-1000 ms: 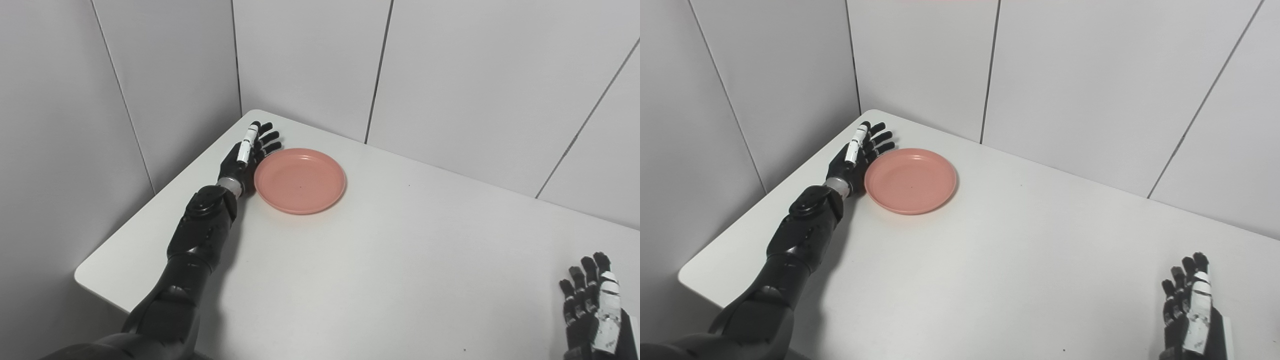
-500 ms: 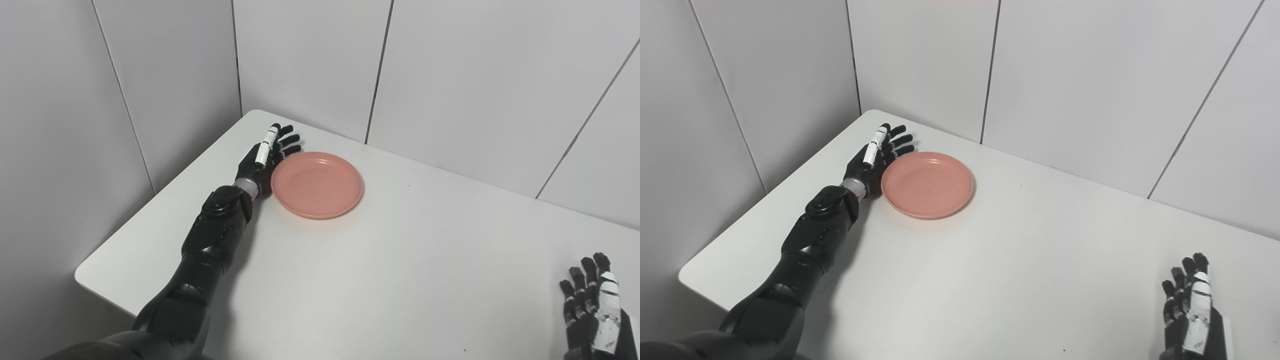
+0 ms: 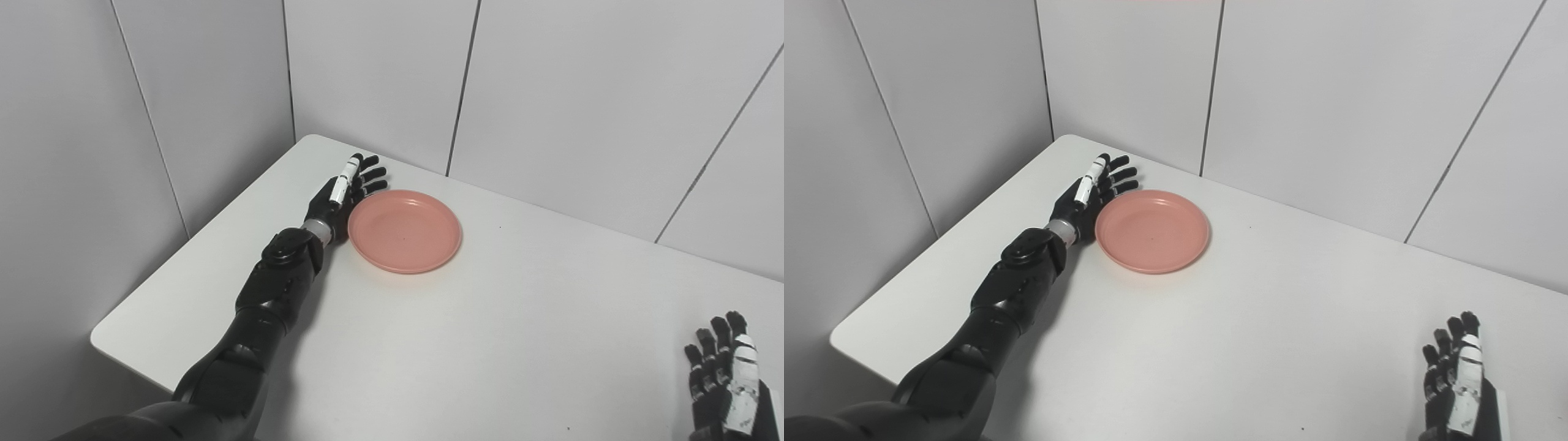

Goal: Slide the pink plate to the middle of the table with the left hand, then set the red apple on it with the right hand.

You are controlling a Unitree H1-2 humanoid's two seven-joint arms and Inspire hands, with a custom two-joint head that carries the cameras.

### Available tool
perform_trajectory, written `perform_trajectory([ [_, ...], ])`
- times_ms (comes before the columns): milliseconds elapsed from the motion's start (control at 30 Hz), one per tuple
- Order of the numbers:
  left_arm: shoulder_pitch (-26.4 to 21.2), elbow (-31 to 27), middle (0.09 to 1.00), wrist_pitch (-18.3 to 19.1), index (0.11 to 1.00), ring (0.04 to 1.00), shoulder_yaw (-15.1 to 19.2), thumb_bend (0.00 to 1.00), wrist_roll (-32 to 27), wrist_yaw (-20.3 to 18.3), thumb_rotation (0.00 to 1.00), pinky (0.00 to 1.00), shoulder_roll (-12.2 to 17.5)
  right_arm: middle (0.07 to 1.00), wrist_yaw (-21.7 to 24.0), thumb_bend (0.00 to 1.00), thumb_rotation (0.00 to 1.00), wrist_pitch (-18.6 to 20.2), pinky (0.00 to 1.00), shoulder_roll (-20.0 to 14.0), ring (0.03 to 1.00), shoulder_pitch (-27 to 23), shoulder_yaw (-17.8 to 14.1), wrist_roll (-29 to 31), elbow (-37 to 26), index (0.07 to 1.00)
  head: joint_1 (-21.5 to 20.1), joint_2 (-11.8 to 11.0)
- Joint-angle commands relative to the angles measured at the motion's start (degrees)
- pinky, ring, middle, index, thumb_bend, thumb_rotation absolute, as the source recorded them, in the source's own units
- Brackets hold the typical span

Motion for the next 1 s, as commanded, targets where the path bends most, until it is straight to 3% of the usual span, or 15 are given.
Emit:
perform_trajectory([
  [0,0.1,0.6,0.873,1.3,0.864,0.862,-0.6,0.32,0.6,0.0,1.0,0.87,-1.0,1.0,0.4,0.07,1.0,-2.1,1.0,0.2,1.0,-0.9,0.2,-0.2,-1.3,1.0,-0.2,0.2],
  [300,0.7,0.1,0.863,1.5,0.853,0.852,-1.1,0.33,1.3,0.8,1.0,0.85,-2.7,1.0,1.1,0.09,1.0,-4.1,1.0,-0.3,1.0,-0.9,0.2,-0.7,0.3,1.0,-0.9,0.7],
  [967,3.1,-4.3,0.851,2.8,0.84,0.84,-2.6,0.36,1.9,0.6,1.0,0.84,-6.2,1.0,1.2,0.14,1.0,-4.2,1.0,-0.1,1.0,-1.1,0.6,-1.3,1.0,1.0,-4.0,2.5],
])
